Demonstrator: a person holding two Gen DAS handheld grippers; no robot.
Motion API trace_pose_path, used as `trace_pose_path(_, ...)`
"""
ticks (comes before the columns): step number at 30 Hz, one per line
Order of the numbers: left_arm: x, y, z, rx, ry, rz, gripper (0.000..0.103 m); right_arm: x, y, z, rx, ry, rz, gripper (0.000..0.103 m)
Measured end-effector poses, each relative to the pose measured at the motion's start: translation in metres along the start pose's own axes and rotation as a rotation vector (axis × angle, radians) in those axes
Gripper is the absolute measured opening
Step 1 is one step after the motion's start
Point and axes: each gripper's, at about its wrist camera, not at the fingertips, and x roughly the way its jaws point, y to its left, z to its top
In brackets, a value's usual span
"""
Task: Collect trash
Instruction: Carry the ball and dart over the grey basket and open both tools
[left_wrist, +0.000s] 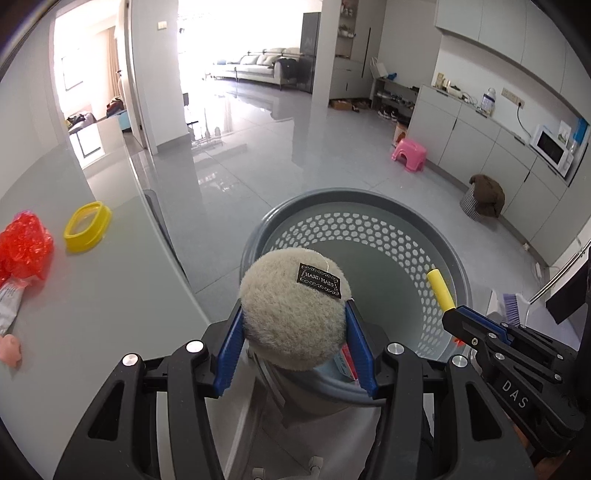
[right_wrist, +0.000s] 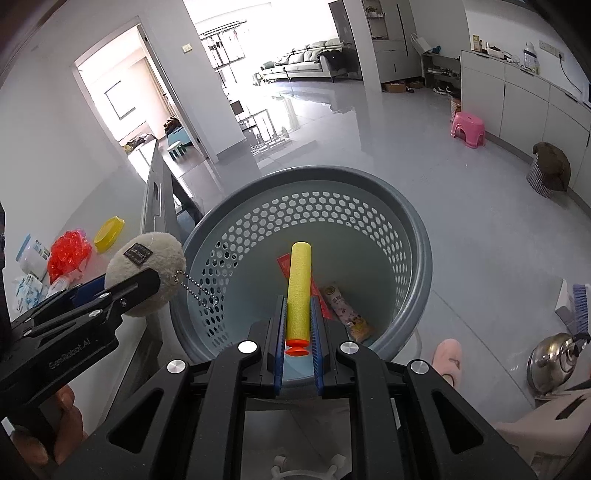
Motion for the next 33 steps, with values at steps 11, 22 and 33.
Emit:
trace_pose_path(11,0.038,-0.021,0.004,0.029,0.060,-0.003,0.051,0.023,-0.011,0.014,0.010,0.024,0.008,0.012)
trace_pose_path(22,0.049,-0.021,0.004,0.030,0.077,0.008,0.056,0.034,-0.016,0.020,0.018,0.025,0.019,0.013)
trace_pose_path(33,0.052,-0.022,0.009,0.011,0.084,0.012,0.065,0.031,-0.018,0.018,0.023,-0.002,0.021,0.040)
